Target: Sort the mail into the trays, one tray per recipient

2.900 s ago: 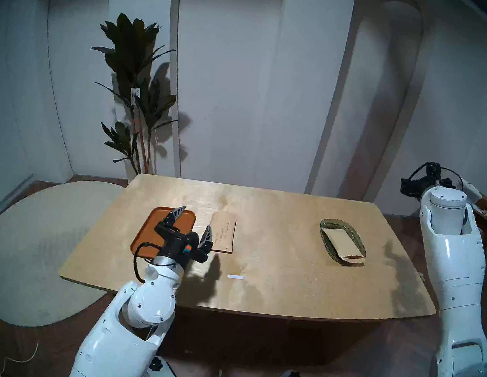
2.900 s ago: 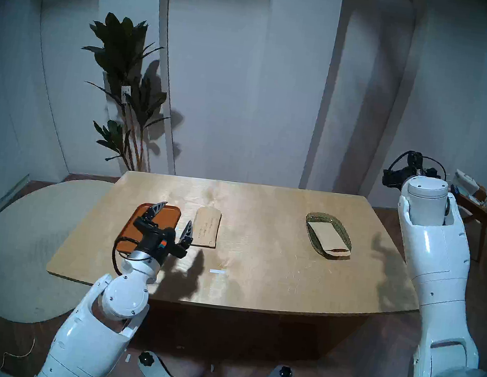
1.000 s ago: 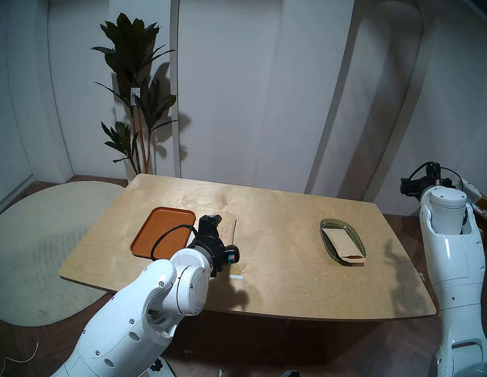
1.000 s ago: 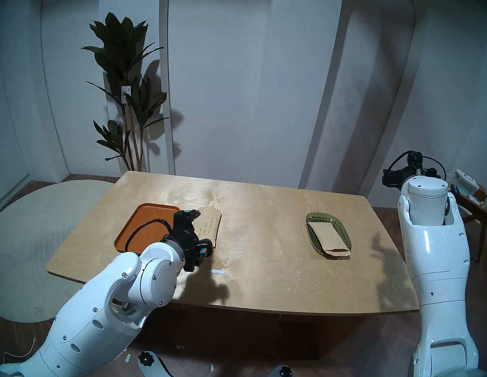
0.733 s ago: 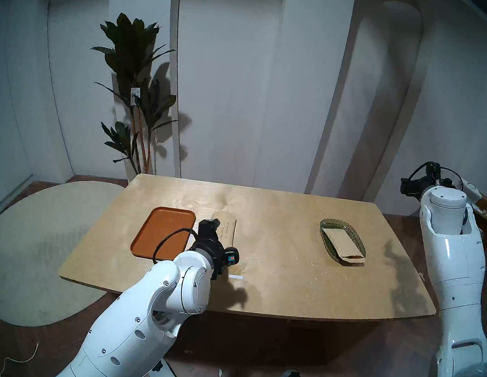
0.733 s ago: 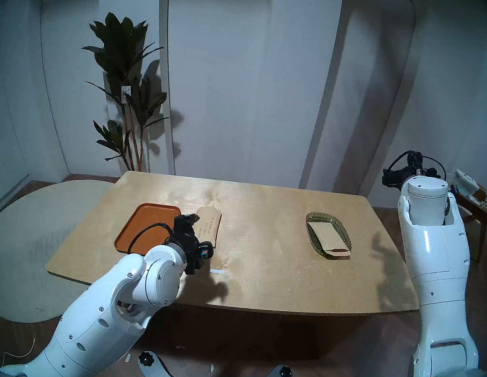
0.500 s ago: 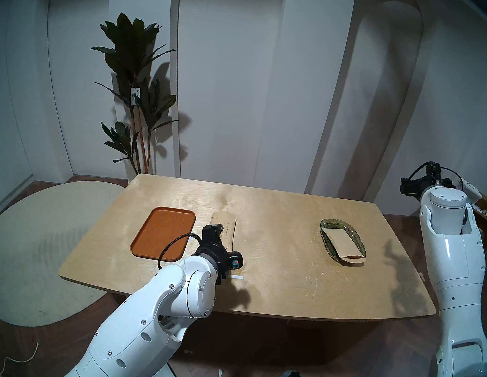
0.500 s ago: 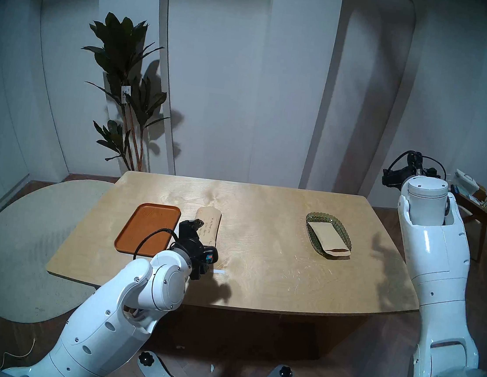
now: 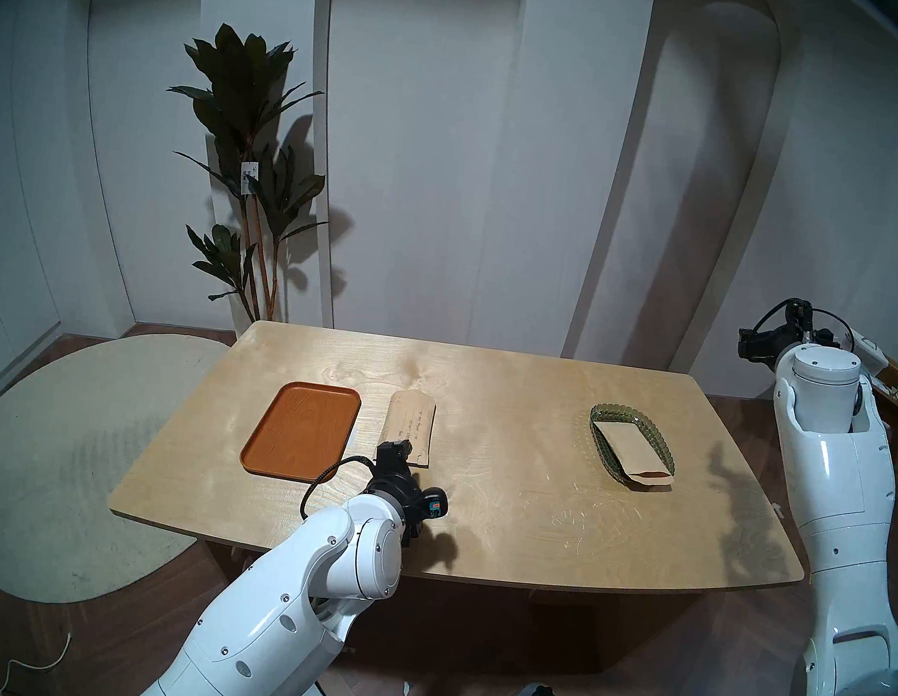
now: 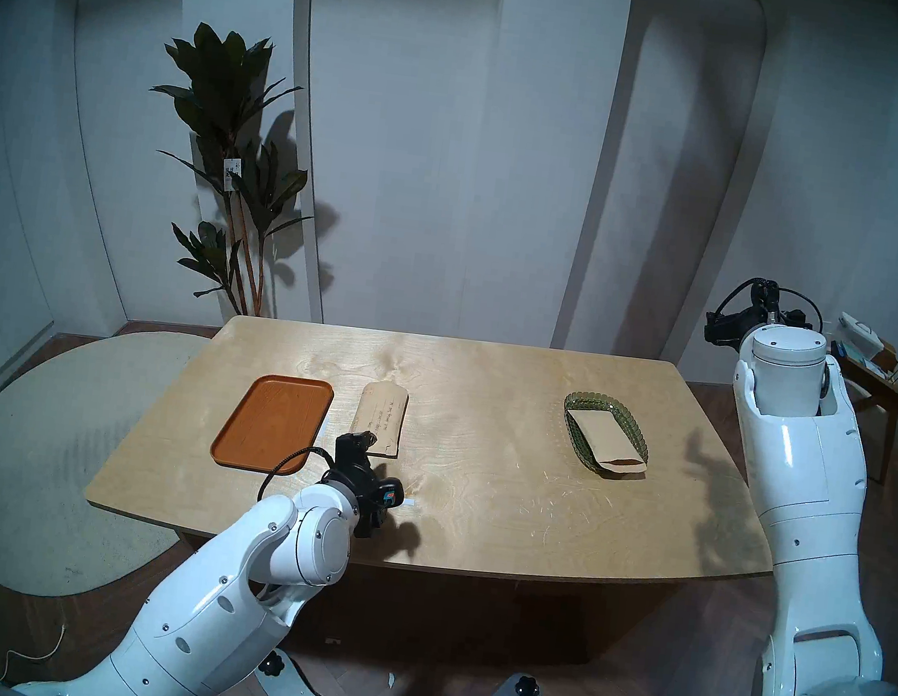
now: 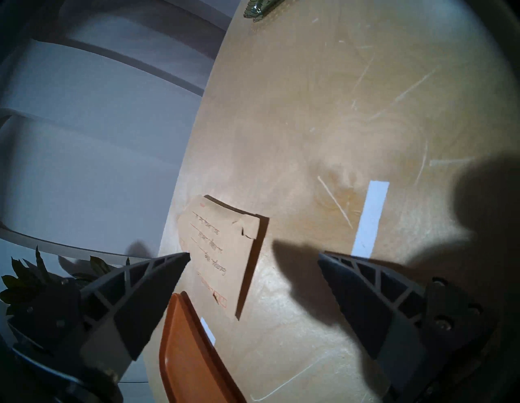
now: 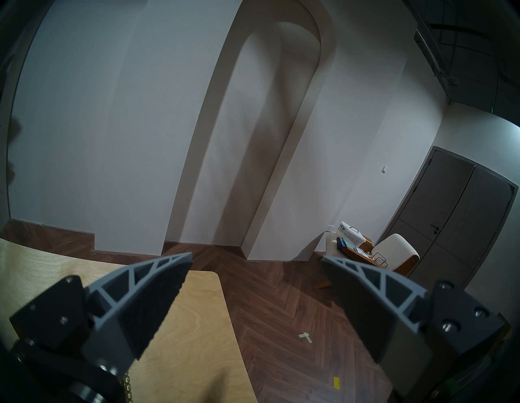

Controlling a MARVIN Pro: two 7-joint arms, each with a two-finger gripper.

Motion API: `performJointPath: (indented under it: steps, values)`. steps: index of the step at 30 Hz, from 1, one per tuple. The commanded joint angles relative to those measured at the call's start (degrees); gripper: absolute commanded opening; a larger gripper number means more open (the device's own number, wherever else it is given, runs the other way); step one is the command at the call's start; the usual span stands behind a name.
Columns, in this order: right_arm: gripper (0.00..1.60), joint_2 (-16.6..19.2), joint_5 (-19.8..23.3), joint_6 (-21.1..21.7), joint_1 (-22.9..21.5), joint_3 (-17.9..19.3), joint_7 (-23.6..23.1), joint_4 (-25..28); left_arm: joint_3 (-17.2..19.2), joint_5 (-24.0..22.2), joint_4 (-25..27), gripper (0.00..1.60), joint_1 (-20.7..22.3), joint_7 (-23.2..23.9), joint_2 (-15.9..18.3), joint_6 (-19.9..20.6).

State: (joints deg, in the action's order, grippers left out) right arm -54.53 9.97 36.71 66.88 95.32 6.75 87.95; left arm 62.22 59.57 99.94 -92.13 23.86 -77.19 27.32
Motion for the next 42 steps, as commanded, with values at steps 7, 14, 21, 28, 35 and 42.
performJointPath:
  steps: [7,14,21,28,35,42]
  values:
    - [1.60,0.1,0.1,-0.2,-0.8,0.1,-0.1,1.1,0.1,-0.2,-4.4,1.60,4.1,-3.1,-2.1,-1.8]
    - [1.60,0.1,0.1,-0.2,-0.8,0.1,-0.1,1.2,-1.2,0.9,-6.1,1.60,5.7,-2.8,-1.6,-2.9]
    - [1.60,0.1,0.1,-0.2,-0.8,0.1,-0.1,1.2,-3.6,3.1,-8.4,1.60,7.6,-1.2,-0.6,-4.4]
    - [1.60,0.1,0.1,-0.2,-0.8,0.1,-0.1,1.2,-5.2,4.8,-10.1,1.60,9.8,0.0,-0.7,-5.3]
    - [1.60,0.1,0.1,-0.2,-0.8,0.1,-0.1,1.1,-3.9,5.2,-10.6,1.60,11.8,1.4,0.6,-5.8]
    - [1.60,0.1,0.1,-0.2,-0.8,0.1,-0.1,1.1,0.5,3.7,-8.6,1.60,11.7,2.1,3.5,-6.4]
